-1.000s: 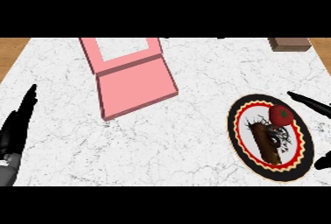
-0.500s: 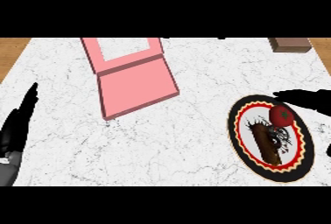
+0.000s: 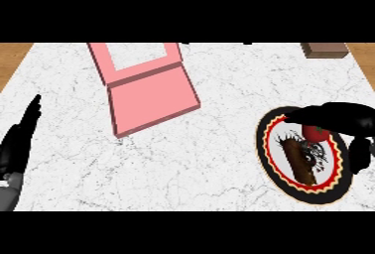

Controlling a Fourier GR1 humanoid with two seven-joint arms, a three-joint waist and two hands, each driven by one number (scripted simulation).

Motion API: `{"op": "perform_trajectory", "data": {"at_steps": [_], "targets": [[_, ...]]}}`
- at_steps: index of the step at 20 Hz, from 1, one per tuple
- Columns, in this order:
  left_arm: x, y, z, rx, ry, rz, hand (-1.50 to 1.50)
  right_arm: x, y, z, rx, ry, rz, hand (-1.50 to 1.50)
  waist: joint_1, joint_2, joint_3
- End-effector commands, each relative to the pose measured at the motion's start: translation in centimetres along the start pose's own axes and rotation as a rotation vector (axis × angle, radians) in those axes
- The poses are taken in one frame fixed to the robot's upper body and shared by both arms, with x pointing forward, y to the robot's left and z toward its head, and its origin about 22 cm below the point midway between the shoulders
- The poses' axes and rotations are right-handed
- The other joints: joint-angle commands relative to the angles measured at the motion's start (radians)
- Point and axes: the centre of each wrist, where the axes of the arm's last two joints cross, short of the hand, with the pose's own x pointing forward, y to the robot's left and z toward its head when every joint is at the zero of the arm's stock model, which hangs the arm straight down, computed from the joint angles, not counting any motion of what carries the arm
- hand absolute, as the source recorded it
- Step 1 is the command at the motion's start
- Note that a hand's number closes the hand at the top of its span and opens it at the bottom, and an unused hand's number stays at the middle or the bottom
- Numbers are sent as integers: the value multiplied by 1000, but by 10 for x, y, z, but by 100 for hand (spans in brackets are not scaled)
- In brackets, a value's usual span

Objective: Pick the sweet potato from the plate and place it in the cardboard box

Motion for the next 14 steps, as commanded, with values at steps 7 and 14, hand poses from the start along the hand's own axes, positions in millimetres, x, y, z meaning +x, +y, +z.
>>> {"op": "perform_trajectory", "data": {"at_steps": [7, 14], "targets": [[-14, 4, 17, -2, 4, -6, 0, 0, 20, -32, 63, 48, 61, -150, -2, 0, 1], [-11, -1, 3, 0, 19, -5, 0, 2, 27, -29, 70, 17, 36, -150, -7, 0, 1]]}}
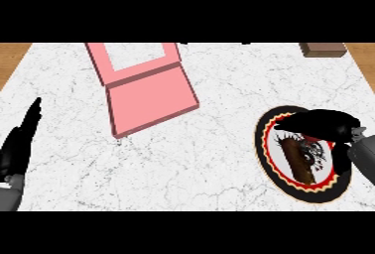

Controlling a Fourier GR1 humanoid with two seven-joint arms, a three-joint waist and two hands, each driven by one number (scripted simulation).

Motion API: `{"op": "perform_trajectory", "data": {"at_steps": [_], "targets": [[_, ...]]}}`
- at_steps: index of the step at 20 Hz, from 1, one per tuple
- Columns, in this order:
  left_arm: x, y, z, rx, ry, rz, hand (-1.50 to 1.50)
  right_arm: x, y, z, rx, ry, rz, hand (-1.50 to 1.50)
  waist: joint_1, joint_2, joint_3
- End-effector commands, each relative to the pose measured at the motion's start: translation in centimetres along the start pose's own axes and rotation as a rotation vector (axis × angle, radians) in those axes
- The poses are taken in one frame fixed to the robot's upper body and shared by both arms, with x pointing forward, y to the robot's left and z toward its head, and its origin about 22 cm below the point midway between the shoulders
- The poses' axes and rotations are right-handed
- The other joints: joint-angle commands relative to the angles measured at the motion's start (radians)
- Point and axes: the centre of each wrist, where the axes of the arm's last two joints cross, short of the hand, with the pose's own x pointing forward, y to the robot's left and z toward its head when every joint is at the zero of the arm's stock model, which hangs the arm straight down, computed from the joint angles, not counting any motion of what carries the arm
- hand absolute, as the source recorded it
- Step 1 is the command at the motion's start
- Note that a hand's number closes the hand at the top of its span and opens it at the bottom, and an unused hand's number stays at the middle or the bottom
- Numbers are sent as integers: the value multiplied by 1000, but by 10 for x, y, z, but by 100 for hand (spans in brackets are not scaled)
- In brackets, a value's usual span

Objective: Pick the sweet potato from the plate and place it in the cardboard box

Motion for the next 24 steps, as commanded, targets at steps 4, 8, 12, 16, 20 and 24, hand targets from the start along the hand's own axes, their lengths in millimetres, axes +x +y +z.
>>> {"op": "perform_trajectory", "data": {"at_steps": [4, 8, 12, 16, 20, 24], "targets": [[11, 2, -9, 10, -2, 5, 0, 29, -2, -1, 17, -72, -30, -150, -8, -2, 0], [3, 9, -7, 3, 5, 6, 0, 23, 5, 18, 15, -130, -32, -150, -7, -2, 0], [-25, -13, 0, 11, 4, -13, 0, 30, -10, 21, 34, -135, -25, -150, -7, 0, -1], [-6, -16, 1, 19, -4, -4, 0, 42, 4, 1, 68, -55, 32, -150, -1, 0, 0], [-5, 0, 11, -11, -7, 15, 0, 41, 34, -8, 80, 17, 33, -150, 3, 0, 0], [-16, -1, 6, 13, -3, 0, 0, 44, 34, -2, 77, 44, 33, -150, -4, 0, 0]]}}
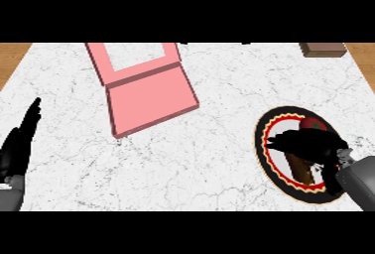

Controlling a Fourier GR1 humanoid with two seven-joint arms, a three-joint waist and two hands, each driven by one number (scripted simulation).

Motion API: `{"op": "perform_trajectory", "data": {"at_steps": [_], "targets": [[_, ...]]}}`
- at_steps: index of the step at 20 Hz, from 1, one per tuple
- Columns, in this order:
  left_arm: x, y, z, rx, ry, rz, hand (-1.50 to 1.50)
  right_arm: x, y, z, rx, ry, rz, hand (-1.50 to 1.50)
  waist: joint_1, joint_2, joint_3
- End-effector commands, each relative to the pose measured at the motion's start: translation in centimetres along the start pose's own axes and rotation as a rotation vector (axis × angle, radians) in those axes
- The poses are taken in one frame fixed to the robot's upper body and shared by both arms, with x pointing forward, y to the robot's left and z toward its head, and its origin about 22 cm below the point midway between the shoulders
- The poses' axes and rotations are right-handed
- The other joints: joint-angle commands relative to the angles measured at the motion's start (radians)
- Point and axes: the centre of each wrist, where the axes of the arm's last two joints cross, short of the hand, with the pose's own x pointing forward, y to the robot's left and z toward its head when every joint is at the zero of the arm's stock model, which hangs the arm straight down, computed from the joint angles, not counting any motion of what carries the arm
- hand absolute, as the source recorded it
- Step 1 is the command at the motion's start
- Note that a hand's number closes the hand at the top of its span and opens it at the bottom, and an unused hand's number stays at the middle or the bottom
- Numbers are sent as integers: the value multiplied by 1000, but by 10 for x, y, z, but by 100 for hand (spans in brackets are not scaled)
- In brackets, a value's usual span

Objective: Pick the sweet potato from the plate and place it in the cardboard box

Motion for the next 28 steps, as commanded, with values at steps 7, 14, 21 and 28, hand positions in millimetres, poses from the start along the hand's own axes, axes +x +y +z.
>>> {"op": "perform_trajectory", "data": {"at_steps": [7, 14, 21, 28], "targets": [[3, 10, 8, 4, -17, -9, 0, 3, 20, -32, -210, -15, 88, 150, 6, 0, 0], [5, 11, 6, -6, -9, 7, 0, -14, -8, -22, -396, 1, 166, 150, 5, 0, 0], [-17, 14, 11, 45, 75, -13, 0, 31, 4, -40, -695, 522, -372, 150, -93, -35, -1], [-5, 13, 7, 25, 38, -15, 0, 133, -61, -19, -1101, 717, -423, 150, -49, -24, -3]]}}
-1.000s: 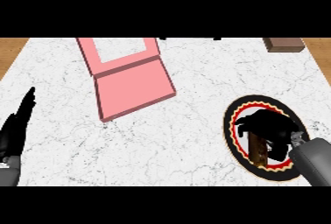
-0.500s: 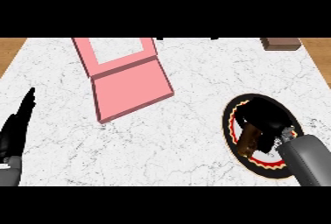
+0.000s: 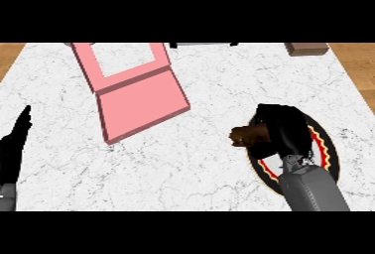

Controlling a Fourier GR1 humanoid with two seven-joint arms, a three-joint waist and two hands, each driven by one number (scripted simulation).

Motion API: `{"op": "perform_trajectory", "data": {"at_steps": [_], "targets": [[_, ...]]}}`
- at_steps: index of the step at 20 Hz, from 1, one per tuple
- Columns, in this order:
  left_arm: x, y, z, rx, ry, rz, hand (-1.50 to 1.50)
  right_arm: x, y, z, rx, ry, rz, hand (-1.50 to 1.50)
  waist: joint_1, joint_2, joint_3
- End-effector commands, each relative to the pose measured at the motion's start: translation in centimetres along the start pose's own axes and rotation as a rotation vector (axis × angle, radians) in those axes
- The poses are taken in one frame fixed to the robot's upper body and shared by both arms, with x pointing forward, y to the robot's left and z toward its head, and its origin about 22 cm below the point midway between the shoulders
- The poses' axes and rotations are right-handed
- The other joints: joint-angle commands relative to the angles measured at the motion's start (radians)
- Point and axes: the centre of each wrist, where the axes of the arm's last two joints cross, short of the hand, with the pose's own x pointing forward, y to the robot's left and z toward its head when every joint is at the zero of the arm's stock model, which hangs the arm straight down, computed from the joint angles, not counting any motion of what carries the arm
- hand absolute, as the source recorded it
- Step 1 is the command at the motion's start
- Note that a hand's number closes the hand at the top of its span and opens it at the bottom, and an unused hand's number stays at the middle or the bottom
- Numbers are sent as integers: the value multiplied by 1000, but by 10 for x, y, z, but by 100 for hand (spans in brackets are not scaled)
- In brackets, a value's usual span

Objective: Pick the sweet potato from the plate and place it in the cardboard box

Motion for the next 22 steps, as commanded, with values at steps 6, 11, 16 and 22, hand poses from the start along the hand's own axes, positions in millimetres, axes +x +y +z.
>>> {"op": "perform_trajectory", "data": {"at_steps": [6, 11, 16, 22], "targets": [[11, -2, -7, -26, -47, 6, 0, 111, -81, 74, -332, -24, -79, 150, 50, 18, 2], [23, -17, -1, -50, -54, 20, 0, 161, -91, 48, -294, -58, -141, 150, 79, 25, 3], [19, -13, -8, -64, -68, 6, 0, 186, -102, 10, -318, -32, -317, 150, 103, 33, 3], [31, -21, -11, -70, -78, 10, 0, 212, -128, -34, -295, 6, -413, 150, 109, 34, 3]]}}
